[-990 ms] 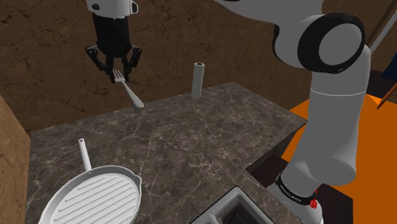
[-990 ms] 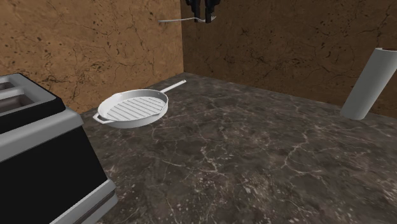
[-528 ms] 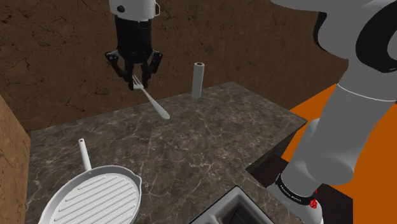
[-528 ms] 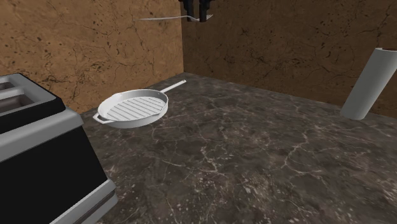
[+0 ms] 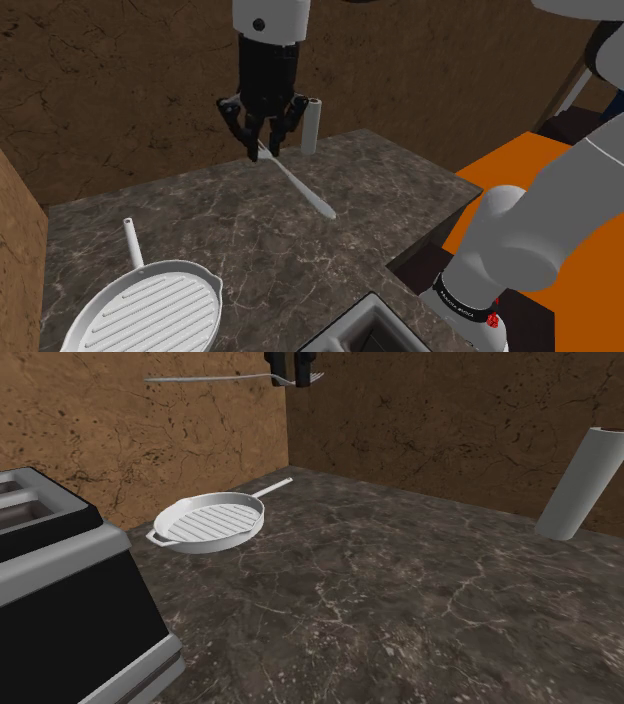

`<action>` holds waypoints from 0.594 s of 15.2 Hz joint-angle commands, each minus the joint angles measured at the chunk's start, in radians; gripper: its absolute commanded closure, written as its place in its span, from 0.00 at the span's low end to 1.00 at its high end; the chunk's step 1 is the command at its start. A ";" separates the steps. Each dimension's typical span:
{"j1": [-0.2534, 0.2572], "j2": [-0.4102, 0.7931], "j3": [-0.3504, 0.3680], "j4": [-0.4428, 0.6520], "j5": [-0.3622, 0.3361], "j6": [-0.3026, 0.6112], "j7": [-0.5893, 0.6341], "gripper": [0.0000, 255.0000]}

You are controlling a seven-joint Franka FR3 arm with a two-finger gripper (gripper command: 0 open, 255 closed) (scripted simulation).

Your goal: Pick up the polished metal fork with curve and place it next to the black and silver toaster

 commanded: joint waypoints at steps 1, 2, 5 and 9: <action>0.014 -0.077 -0.005 -0.072 0.030 0.000 -0.002 1.00; 0.023 -0.115 -0.009 -0.103 0.044 -0.005 -0.002 1.00; 0.052 -0.228 -0.017 -0.187 0.083 -0.028 0.002 1.00; 0.097 -0.372 -0.024 -0.282 0.127 -0.074 0.018 1.00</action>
